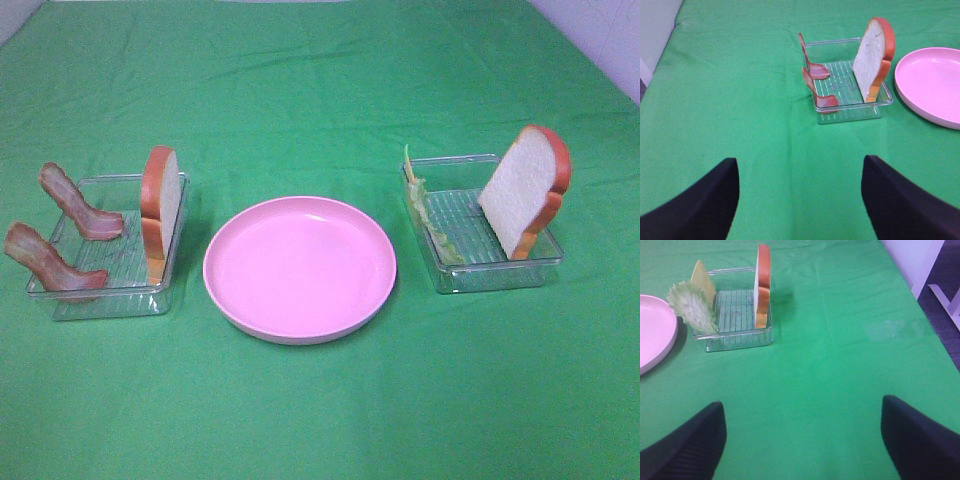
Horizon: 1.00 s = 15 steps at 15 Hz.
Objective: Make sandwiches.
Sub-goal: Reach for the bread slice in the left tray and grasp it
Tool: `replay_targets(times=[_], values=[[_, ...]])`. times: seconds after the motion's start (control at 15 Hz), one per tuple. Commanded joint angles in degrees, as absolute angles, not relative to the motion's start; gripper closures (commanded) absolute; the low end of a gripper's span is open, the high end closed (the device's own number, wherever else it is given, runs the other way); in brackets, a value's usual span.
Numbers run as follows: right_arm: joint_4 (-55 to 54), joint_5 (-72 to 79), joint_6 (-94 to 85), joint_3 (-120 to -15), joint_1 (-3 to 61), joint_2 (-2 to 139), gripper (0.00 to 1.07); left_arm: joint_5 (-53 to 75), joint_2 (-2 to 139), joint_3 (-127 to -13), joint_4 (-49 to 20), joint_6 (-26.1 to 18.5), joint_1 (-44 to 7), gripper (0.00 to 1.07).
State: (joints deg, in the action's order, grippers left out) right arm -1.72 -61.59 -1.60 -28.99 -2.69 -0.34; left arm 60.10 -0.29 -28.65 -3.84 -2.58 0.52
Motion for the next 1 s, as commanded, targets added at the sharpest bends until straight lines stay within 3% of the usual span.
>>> replay_targets(times=[0.07,0.8,1.0], values=[[-1.38,-60.85,-1.03,-28.76,-2.64,-0.69,0.27,59.99,-1.43,-28.59,-3.84,-2.52,0.52,0.40],[-1.38,-60.85,-1.03,-28.76,-2.64,-0.69,0.27,59.76,-0.80,-28.71,-3.38,-2.52,0.52,0.40],[-1.38,-60.85,-1.03,-28.76,-2.64,-0.69,0.27,52.77,3.95,-32.31,-4.07,-2.12,0.52,0.40]])
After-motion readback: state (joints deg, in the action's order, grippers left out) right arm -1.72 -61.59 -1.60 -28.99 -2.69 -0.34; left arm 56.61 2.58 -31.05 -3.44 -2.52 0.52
